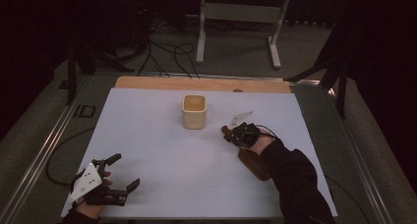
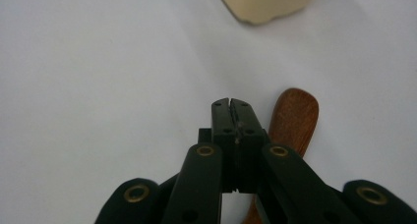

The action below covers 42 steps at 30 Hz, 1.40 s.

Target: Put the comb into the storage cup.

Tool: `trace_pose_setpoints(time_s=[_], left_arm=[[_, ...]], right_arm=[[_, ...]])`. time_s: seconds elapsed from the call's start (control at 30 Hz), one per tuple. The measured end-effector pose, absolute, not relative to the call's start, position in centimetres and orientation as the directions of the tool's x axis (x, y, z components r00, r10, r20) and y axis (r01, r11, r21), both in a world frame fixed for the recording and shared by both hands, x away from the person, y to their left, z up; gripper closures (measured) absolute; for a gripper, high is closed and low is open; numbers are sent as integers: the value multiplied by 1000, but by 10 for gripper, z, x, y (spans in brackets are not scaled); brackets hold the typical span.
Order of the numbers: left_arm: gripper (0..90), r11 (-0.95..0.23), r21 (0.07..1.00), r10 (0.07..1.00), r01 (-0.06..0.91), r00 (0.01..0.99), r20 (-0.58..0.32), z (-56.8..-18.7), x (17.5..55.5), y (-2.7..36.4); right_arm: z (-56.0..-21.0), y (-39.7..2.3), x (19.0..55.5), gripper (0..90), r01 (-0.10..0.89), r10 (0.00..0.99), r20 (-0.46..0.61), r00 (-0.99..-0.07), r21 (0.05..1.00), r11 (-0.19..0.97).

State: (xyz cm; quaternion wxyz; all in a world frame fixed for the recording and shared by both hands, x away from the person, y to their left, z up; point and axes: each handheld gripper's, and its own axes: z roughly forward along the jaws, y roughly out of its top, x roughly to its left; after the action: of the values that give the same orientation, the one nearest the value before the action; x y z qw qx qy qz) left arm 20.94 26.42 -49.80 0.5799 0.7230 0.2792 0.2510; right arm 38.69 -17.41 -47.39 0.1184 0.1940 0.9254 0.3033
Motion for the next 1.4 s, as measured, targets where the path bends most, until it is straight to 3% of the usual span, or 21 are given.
trace_pose_setpoints(time_s=[0.6,0.97,1.4], left_arm=[[1,-164,980,700,111,713,36,-498,209,266],[1,-160,981,698,112,716,32,-498,210,265],[1,-163,980,696,112,717,34,-498,210,264]], right_arm=[[-493,-166,411,900,322,408,-110,-906,444,836],[-495,-175,419,900,352,433,-105,-895,431,831],[-496,-215,419,900,430,513,-101,-852,426,796]])
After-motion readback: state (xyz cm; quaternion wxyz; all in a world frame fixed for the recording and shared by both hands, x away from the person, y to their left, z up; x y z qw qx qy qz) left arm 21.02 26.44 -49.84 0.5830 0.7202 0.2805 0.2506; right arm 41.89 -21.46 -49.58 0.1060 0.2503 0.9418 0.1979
